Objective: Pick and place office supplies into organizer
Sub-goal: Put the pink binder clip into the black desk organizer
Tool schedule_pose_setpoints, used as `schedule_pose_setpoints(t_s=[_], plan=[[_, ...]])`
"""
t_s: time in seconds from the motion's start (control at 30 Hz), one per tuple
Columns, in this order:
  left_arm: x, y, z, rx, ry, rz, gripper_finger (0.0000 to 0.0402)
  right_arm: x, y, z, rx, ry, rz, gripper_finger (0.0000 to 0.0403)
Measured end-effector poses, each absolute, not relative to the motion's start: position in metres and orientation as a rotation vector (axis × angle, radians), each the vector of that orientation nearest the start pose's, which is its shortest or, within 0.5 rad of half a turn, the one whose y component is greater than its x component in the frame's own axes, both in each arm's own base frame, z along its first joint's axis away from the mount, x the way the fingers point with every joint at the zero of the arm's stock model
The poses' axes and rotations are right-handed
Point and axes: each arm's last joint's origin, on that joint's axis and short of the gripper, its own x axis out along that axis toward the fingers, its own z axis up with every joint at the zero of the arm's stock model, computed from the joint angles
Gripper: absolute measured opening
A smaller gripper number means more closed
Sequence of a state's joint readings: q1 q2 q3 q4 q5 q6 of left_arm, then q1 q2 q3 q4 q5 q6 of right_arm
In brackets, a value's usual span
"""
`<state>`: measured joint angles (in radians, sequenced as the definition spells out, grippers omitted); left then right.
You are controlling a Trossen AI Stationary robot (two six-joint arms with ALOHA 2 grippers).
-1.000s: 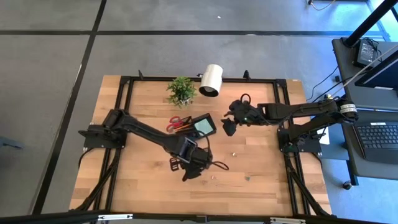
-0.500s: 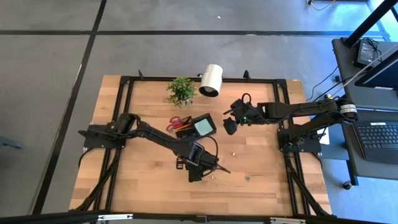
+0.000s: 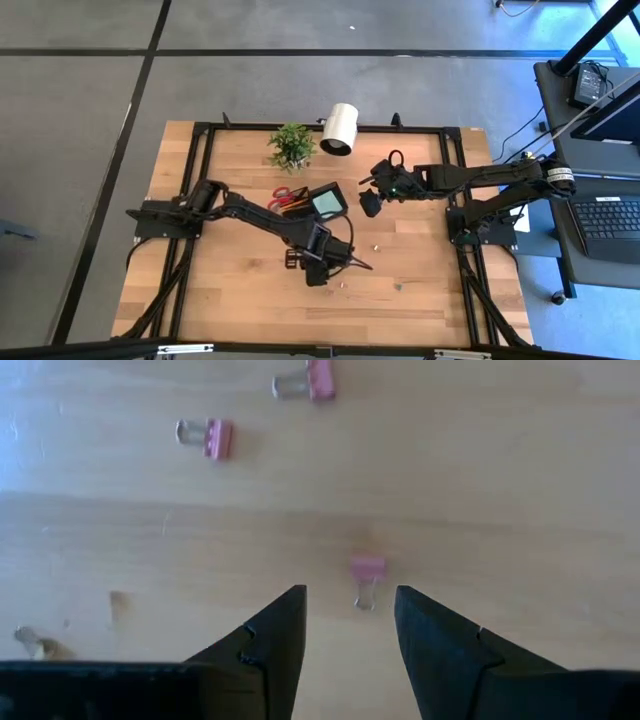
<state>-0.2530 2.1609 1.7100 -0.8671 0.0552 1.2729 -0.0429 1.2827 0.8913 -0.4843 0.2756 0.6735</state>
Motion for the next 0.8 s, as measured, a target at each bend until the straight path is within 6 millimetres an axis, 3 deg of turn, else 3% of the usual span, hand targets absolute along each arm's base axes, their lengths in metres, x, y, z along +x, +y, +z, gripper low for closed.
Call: schedule_pose_setpoints(t_s=[0.17,0.5,0.8], plan=[[0.422,-0.115,0.176,1.144,0.991,-1.043,0.0146,0.255,-0.019,0.245,0.522,0.735,-0.576,0.0272],[0.427,-0.118,0.152,1.149,1.039,-1.048,0.0143,0.254,-0.019,0.245,0.52,0.743,-0.578,0.0272],[0.429,-0.119,0.145,1.134,1.057,-1.049,0.0143,0.254,-0.019,0.244,0.519,0.749,-0.58,0.0272]])
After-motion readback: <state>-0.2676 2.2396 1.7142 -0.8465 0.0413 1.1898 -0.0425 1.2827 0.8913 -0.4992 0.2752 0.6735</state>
